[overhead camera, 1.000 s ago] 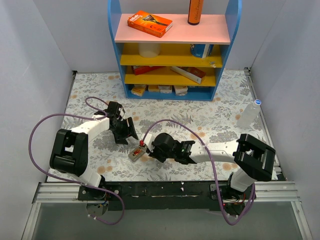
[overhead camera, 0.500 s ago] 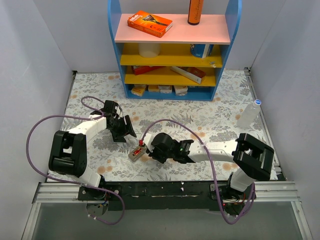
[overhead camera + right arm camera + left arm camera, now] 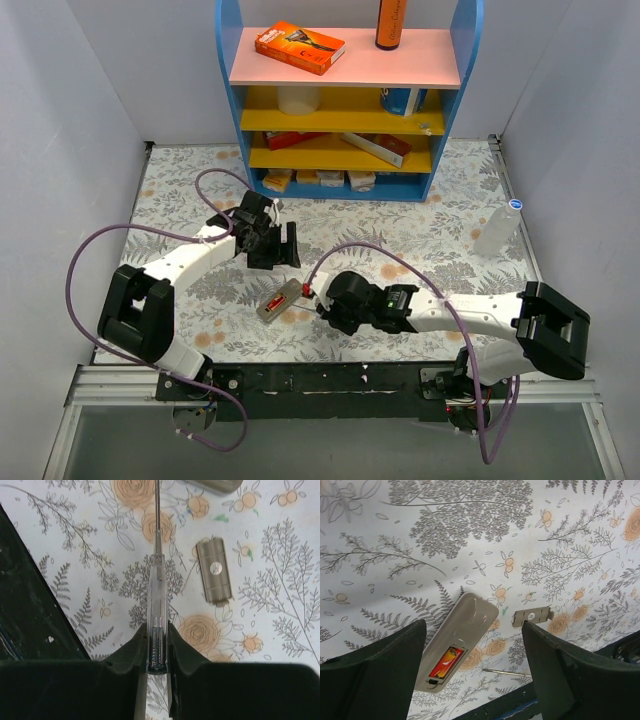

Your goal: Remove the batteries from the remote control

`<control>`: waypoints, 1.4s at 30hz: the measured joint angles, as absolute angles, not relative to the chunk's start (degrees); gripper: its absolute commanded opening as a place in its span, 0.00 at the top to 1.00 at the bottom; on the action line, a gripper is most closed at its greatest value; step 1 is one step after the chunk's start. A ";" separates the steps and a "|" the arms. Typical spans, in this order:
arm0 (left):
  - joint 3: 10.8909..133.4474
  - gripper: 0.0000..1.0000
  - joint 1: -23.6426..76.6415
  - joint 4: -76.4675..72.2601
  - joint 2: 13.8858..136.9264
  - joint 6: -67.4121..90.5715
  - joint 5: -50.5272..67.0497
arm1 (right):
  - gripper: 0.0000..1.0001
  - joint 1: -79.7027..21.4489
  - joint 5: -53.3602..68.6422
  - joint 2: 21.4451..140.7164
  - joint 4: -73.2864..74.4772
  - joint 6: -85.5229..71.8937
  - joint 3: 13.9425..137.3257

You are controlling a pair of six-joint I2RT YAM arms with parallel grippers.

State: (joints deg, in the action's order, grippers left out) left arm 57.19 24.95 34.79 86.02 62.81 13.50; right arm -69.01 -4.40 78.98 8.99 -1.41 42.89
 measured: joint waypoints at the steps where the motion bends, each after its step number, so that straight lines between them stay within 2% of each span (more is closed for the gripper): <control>1: 57.84 0.20 25.93 34.81 86.37 62.54 12.69 | 0.99 -69.01 -4.34 78.39 9.50 -1.63 42.33; 6: 58.89 0.14 30.55 35.46 87.50 60.97 9.32 | 0.99 -69.01 -4.34 74.52 10.76 -2.63 40.14; 7: 58.89 0.06 31.27 35.73 87.61 60.64 8.84 | 0.99 -69.01 -4.36 73.76 10.74 -2.79 39.77; 8: 58.89 0.03 32.03 35.88 87.79 60.34 8.43 | 0.99 -69.01 -4.38 73.03 10.70 -2.90 39.38; 17: 59.40 0.08 37.63 37.58 90.89 57.34 3.49 | 0.99 -69.01 -4.38 67.96 11.31 -3.66 35.68; 31: 60.16 0.14 39.92 38.59 96.40 55.24 -1.98 | 0.99 -69.01 -4.32 65.14 12.58 -4.32 34.76; 34: 60.20 0.18 40.75 38.65 97.34 55.27 -2.83 | 0.99 -69.01 -4.29 65.14 12.58 -4.34 34.76; 38: 60.51 0.29 41.25 39.07 98.28 55.27 -4.25 | 0.99 -69.01 -4.27 65.14 12.58 -4.32 34.76; 39: 60.51 0.38 41.34 39.24 98.28 55.27 -4.56 | 0.99 -69.01 -4.29 65.14 12.58 -4.32 34.76; 41: 60.51 0.44 41.39 39.46 98.28 55.59 -5.13 | 0.99 -69.01 -4.29 65.21 12.56 -4.29 34.76; 42: 60.51 0.50 41.39 39.51 98.30 55.72 -5.39 | 0.99 -69.01 -4.29 65.34 12.58 -4.27 34.76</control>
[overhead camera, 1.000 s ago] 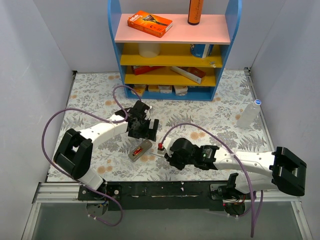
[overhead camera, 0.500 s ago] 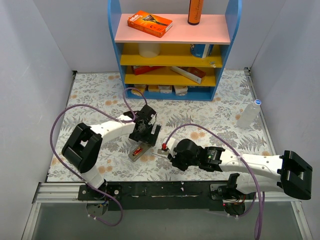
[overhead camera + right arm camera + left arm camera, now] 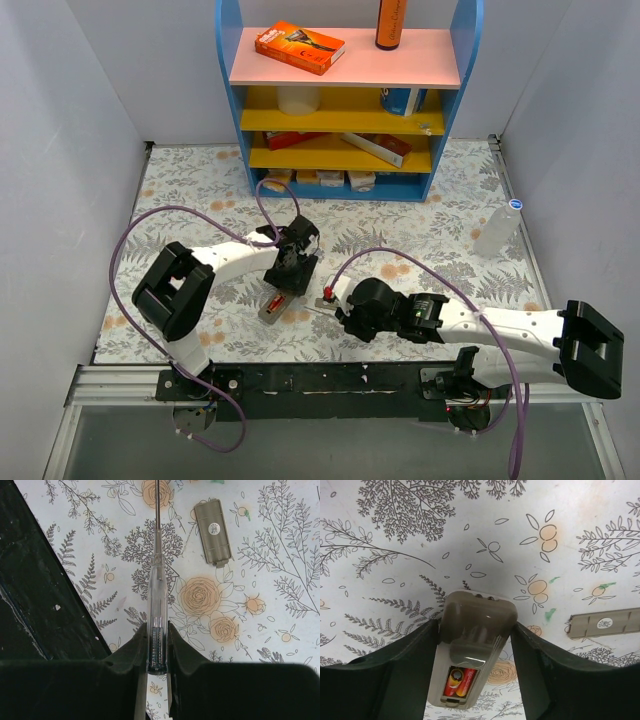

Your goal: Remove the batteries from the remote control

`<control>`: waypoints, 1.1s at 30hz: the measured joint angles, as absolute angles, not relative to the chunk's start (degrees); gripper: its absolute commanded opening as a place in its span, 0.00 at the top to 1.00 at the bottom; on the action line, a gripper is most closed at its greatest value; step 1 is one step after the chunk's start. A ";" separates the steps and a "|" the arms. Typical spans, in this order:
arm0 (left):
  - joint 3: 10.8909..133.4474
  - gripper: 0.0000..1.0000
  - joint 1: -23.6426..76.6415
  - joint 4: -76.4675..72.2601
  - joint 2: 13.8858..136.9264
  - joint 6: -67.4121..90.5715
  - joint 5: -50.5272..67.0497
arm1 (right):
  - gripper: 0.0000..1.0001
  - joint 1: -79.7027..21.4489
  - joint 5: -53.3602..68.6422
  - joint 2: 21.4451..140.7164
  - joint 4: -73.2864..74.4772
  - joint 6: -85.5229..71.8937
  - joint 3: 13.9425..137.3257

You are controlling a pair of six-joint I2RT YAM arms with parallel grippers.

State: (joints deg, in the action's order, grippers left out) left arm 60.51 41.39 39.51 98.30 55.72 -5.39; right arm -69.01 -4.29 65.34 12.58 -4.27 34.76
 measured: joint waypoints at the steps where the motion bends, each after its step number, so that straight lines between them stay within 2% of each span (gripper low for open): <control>1: 60.51 0.54 41.39 39.62 98.30 55.77 -5.58 | 0.99 -69.01 -4.29 65.49 12.56 -4.27 34.76; 4: 61.23 0.67 41.36 40.64 98.70 56.80 -6.20 | 0.99 -69.01 -4.29 66.28 12.60 -4.25 34.76; 9: 66.67 0.80 41.25 42.85 101.78 60.60 -6.48 | 0.99 -69.01 -4.95 68.01 12.82 -3.66 35.77; 11: 69.43 0.97 40.82 43.13 103.31 62.41 -5.96 | 0.99 -69.01 -5.80 69.52 13.28 -3.01 37.32; 12: 70.28 1.00 40.56 43.05 103.72 63.18 -5.54 | 0.99 -69.01 -6.31 70.59 13.30 -2.76 38.33; 20: 74.02 1.00 36.42 43.13 105.34 69.78 -3.18 | 0.99 -69.01 -13.93 77.56 13.30 -0.54 44.93; 33: 69.32 1.00 29.98 37.08 104.49 76.49 4.64 | 0.99 -68.99 -27.77 88.33 13.65 5.78 51.35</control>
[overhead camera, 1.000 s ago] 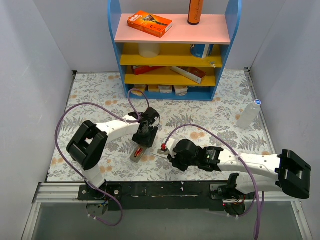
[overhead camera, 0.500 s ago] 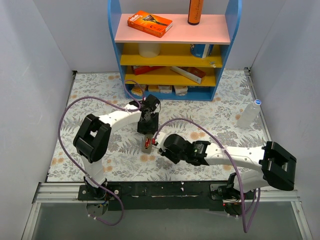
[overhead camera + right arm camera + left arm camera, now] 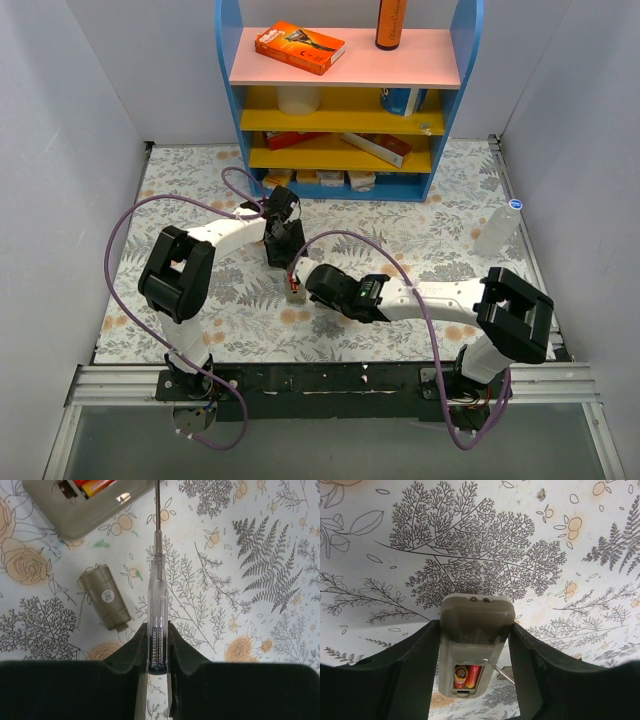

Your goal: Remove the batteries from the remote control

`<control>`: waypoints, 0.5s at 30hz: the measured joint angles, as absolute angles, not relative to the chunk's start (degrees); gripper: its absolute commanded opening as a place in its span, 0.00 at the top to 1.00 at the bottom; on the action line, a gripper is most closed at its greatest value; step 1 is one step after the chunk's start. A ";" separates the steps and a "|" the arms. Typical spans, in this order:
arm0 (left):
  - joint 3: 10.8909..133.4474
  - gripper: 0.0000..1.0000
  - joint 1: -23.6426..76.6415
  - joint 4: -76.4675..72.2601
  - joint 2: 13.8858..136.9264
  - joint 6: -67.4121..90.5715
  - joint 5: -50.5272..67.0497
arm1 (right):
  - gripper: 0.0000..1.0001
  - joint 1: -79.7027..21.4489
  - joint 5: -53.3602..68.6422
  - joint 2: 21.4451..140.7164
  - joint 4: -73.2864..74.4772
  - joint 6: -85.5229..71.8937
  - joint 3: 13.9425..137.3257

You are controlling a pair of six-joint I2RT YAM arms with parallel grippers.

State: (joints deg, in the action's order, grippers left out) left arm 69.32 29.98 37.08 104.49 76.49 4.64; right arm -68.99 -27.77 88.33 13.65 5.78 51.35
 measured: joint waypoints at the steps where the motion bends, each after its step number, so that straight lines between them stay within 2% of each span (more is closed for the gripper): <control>1: 69.21 1.00 29.87 36.91 104.47 76.71 4.91 | 0.99 -68.99 -28.27 89.19 13.72 6.11 52.07; 15: 69.04 1.00 29.85 35.70 104.47 78.48 6.50 | 0.99 -69.01 -29.10 92.25 16.47 6.70 56.14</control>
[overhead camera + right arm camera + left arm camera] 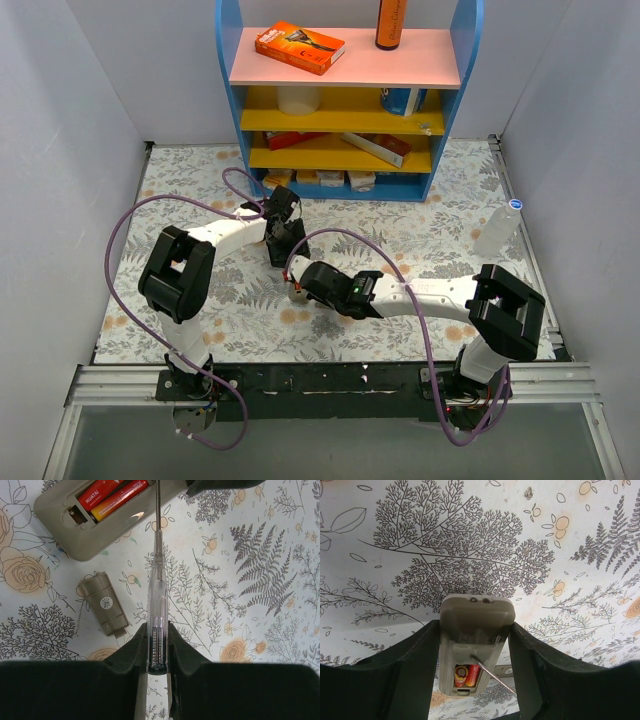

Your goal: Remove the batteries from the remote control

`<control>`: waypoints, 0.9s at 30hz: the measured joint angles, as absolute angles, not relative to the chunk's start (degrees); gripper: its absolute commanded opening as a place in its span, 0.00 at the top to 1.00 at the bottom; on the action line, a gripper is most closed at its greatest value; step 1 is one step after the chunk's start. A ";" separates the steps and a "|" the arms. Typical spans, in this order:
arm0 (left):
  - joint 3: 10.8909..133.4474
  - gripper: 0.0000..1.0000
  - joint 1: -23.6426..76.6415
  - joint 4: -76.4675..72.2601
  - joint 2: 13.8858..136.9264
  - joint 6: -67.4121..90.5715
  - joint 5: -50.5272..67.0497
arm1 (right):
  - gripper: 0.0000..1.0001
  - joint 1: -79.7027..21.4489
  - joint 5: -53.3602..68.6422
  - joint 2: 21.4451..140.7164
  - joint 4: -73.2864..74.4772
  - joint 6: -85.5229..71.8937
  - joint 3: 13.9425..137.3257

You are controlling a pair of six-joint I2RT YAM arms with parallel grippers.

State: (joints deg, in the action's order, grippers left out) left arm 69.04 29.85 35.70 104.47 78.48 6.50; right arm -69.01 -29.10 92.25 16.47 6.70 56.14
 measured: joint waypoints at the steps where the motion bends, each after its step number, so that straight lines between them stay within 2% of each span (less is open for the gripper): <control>1: 69.04 1.00 29.85 35.75 104.47 78.50 6.50 | 0.99 -69.01 -28.95 92.25 16.64 6.70 56.14; 27: 69.06 1.00 29.85 37.10 104.47 78.50 4.89 | 0.99 -70.63 -24.60 92.25 16.49 9.47 55.40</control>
